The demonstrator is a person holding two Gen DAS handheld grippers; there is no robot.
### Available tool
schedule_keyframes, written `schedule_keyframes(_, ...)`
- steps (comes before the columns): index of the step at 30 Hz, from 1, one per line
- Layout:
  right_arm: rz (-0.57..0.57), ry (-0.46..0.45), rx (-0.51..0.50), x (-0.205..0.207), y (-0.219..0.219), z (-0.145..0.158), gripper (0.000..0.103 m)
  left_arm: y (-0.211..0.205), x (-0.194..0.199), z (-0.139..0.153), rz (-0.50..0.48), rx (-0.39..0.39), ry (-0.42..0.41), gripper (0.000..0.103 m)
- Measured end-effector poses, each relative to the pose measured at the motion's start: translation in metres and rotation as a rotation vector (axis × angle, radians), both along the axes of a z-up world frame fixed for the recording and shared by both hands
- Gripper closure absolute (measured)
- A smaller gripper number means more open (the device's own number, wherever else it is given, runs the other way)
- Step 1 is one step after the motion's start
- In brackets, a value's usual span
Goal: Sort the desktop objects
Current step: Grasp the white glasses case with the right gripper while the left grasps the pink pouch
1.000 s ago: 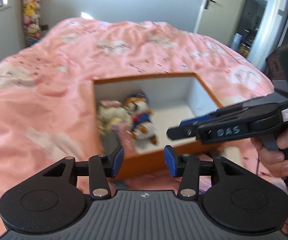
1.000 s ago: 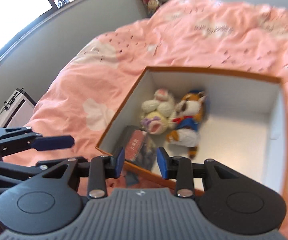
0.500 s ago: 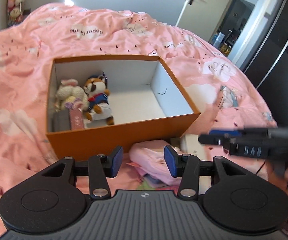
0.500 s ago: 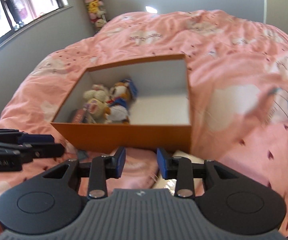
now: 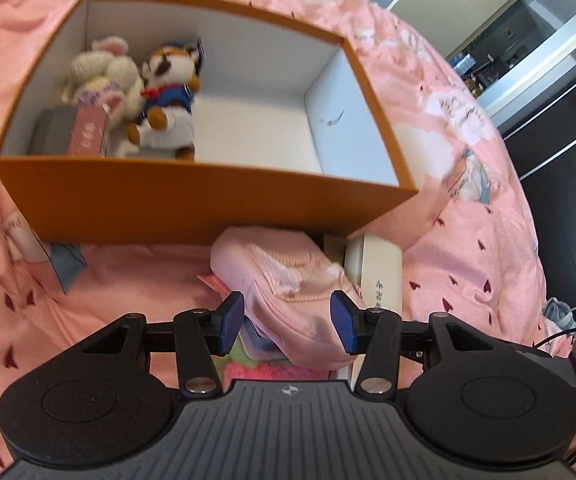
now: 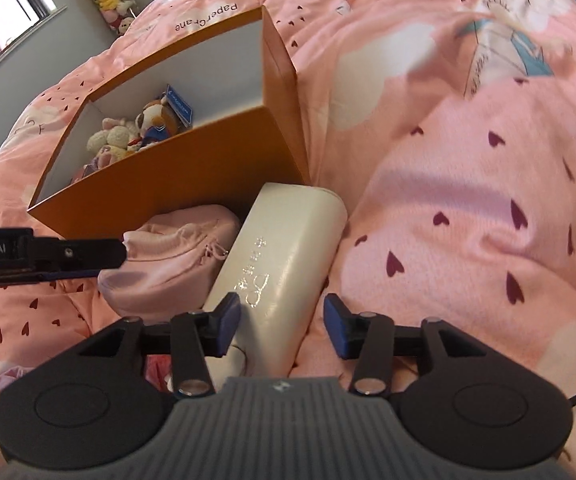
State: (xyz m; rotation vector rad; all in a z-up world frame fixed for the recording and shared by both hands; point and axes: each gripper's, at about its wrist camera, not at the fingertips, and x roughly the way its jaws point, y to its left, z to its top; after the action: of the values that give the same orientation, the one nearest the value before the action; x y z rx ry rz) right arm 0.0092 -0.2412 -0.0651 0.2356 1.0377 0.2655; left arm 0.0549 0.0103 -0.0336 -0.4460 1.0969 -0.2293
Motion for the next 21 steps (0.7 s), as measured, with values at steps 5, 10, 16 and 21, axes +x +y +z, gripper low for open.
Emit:
schedule_keyframes(5,-0.007,0.032,0.077,0.005,-0.002,-0.009,0.046,-0.006,0.005,-0.012,-0.002,0.006,0.036,0.048)
schedule_keyframes(10,-0.022,0.067,0.148,0.013,-0.008,-0.023,0.038,-0.007,0.006,-0.019,-0.005,0.002,0.045,0.048)
schedule_keyframes(16,-0.017,0.091,0.200,0.021,-0.008,-0.032,0.035,-0.007,0.004,-0.019,0.010,0.037,0.036,0.056)
schedule_keyframes(21,-0.017,0.058,0.157,0.015,-0.002,-0.023,0.044,-0.007,0.001,-0.017,0.006,0.061,0.020,0.062)
